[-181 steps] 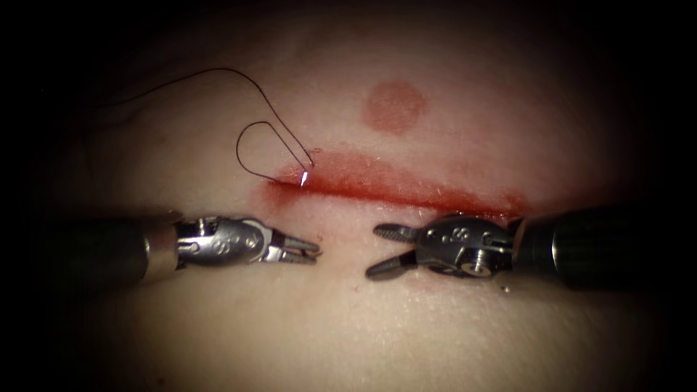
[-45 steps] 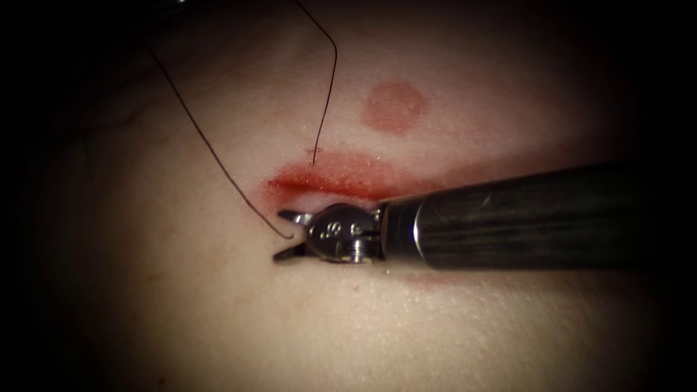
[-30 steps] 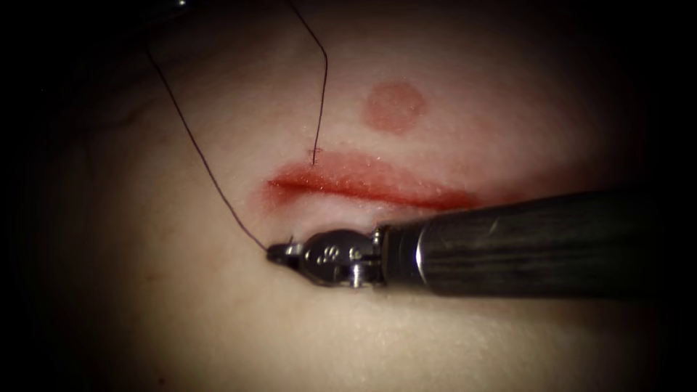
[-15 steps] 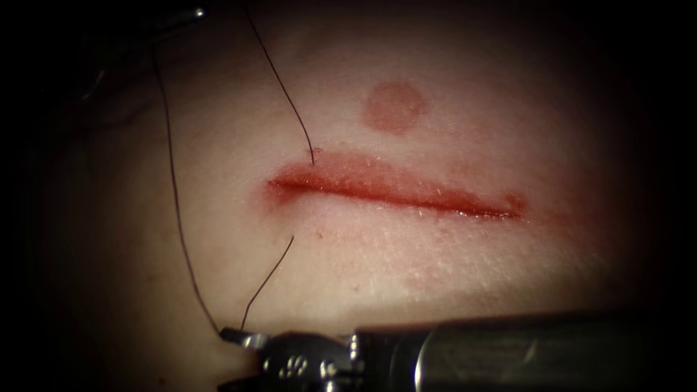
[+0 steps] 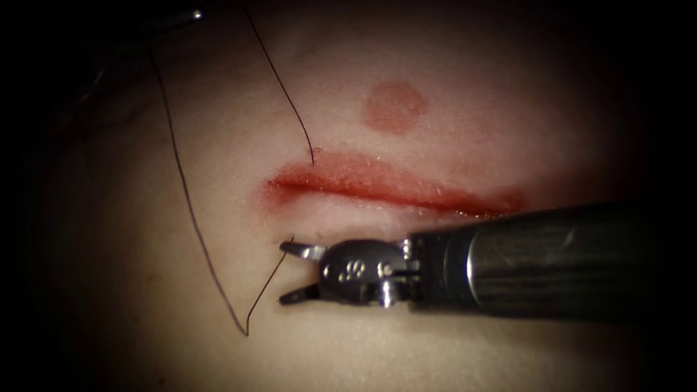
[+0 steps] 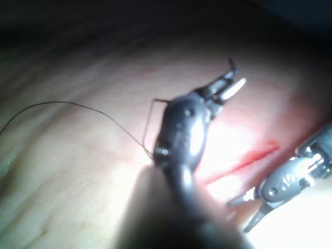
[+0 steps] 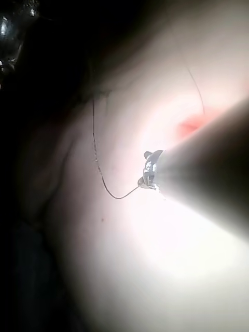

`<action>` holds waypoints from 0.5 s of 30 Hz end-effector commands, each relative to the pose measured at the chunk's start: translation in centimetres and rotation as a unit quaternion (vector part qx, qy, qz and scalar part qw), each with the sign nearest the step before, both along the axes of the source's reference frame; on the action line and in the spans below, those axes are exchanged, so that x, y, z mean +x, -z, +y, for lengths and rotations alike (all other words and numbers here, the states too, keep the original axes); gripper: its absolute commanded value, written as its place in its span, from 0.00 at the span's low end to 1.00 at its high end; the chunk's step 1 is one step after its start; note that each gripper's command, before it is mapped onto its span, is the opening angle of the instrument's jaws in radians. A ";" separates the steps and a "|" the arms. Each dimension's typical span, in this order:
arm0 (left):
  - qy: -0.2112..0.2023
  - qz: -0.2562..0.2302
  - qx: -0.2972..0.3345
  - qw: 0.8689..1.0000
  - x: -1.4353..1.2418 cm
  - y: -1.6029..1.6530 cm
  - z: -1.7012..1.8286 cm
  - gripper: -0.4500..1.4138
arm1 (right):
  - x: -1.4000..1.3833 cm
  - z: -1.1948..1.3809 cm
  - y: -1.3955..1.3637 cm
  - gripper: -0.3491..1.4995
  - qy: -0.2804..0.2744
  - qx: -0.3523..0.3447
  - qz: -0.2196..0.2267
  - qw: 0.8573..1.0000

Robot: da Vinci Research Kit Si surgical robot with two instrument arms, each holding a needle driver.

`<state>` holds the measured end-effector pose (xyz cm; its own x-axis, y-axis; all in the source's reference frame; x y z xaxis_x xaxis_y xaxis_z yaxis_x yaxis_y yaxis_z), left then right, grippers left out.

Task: Wound Closure
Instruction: With the right gripper pull the suture through until only the tail remains.

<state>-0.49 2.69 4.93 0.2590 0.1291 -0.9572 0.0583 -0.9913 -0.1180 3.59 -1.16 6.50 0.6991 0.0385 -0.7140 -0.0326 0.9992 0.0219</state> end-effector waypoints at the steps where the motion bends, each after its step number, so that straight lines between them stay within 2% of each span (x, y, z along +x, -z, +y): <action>1: 0.000 0.000 0.000 1.000 -0.05 -0.06 0.01 0.05 | 0.04 0.02 -0.13 0.99 -0.002 -0.001 -0.003 1.000; 5: -0.001 -0.001 0.000 1.000 -0.06 -0.07 0.01 0.05 | 0.10 0.07 -0.32 0.98 0.007 -0.024 -0.012 1.000; 9: -0.001 -0.002 0.000 1.000 -0.06 -0.06 0.01 0.05 | 0.28 0.01 -0.73 0.97 0.040 -0.045 -0.041 0.997; 12: -0.001 -0.002 0.000 1.000 -0.05 -0.06 0.01 0.05 | 0.34 -0.04 -0.92 0.95 0.061 -0.055 -0.060 0.995; 15: -0.001 -0.002 0.000 1.000 -0.05 -0.06 0.00 0.05 | 0.38 -0.11 -1.11 0.83 0.083 -0.043 -0.075 0.993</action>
<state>-0.49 2.68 4.93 0.2606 0.1292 -0.9568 0.0601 -0.9913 -0.1175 3.92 -1.23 7.57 0.7899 -0.1477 -0.5952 0.1465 0.9879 -0.0507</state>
